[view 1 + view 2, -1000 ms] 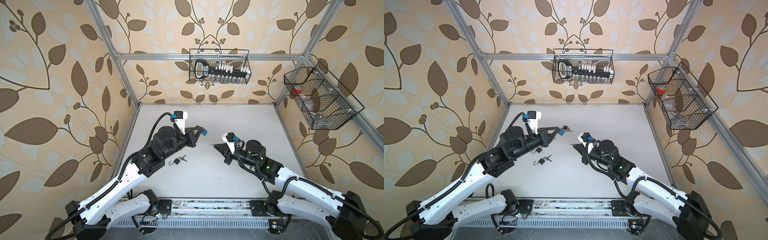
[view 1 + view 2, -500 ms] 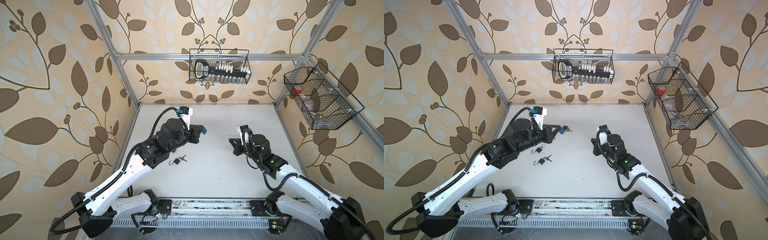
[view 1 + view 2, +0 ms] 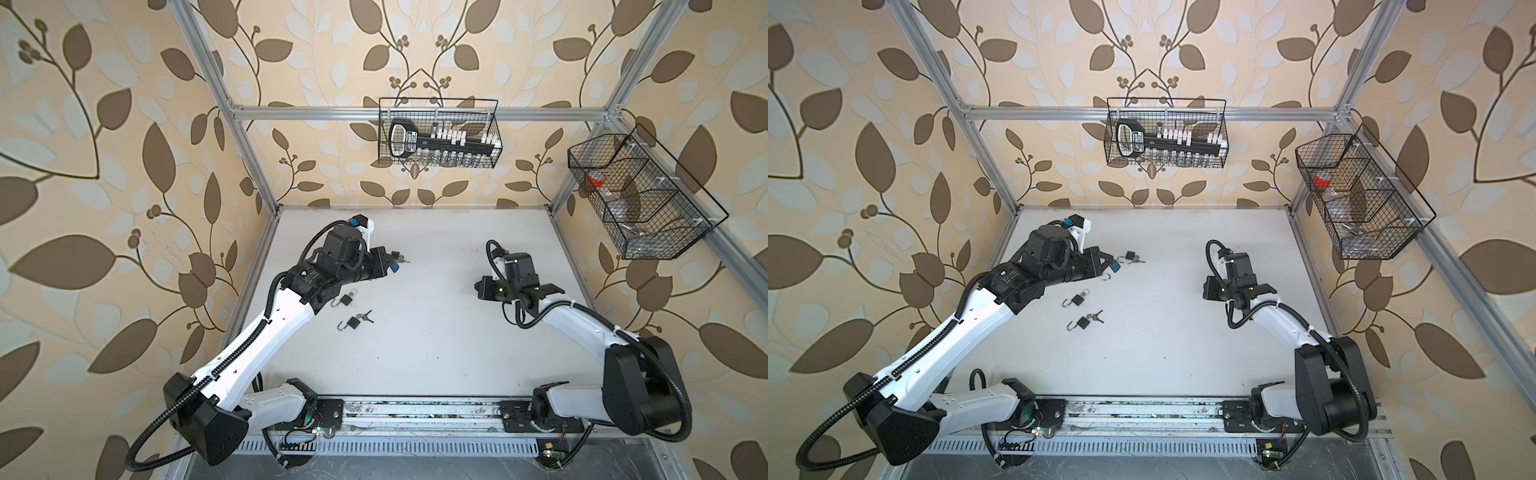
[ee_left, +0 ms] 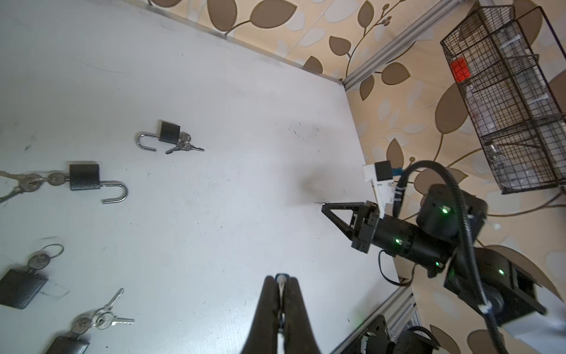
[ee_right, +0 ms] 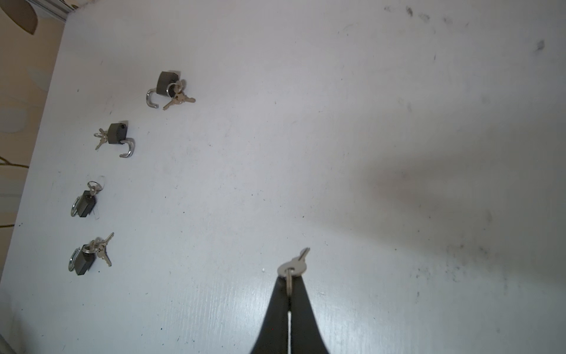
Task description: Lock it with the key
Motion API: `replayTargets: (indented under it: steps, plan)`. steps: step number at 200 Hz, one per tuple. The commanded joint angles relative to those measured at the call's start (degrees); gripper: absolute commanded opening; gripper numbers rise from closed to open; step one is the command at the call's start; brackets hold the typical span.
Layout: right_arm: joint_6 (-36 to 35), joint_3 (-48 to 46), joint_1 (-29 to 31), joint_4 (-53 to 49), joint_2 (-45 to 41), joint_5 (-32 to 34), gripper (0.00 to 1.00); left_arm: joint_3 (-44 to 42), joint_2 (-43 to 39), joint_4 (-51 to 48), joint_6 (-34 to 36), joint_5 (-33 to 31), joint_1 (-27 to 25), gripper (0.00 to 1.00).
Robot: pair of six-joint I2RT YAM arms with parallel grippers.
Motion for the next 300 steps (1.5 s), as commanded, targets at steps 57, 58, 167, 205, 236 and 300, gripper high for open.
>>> replayTargets:
  steps: [57, 58, 167, 205, 236, 300]
  plan:
    - [0.35, 6.77, -0.73, 0.23, 10.09, -3.89, 0.0, 0.03, -0.83, 1.81, -0.37, 5.59, 0.14, 0.0]
    - [0.34, 6.79, -0.8, 0.26, 10.23, -3.95, 0.0, -0.04, -0.88, 1.82, -0.37, 5.58, 0.14, 0.0]
    - [0.62, 8.09, -1.61, -1.29, 16.52, -3.36, 0.0, -3.58, -1.22, 4.46, -0.28, 8.43, 0.17, 0.0]
    - [0.54, 6.95, -1.59, -2.21, 16.23, -2.43, 0.0, -4.15, -0.34, 4.91, -0.71, 8.69, 0.14, 0.0]
    - [0.44, 6.46, -1.59, -3.61, 15.87, -2.66, 0.0, -4.21, 0.59, 5.41, -0.67, 9.17, 0.14, 0.0]
    - [0.11, 4.64, -1.61, -5.8, 14.4, -1.28, 0.0, -4.21, 3.37, 7.01, -0.79, 12.16, 0.11, 0.0]
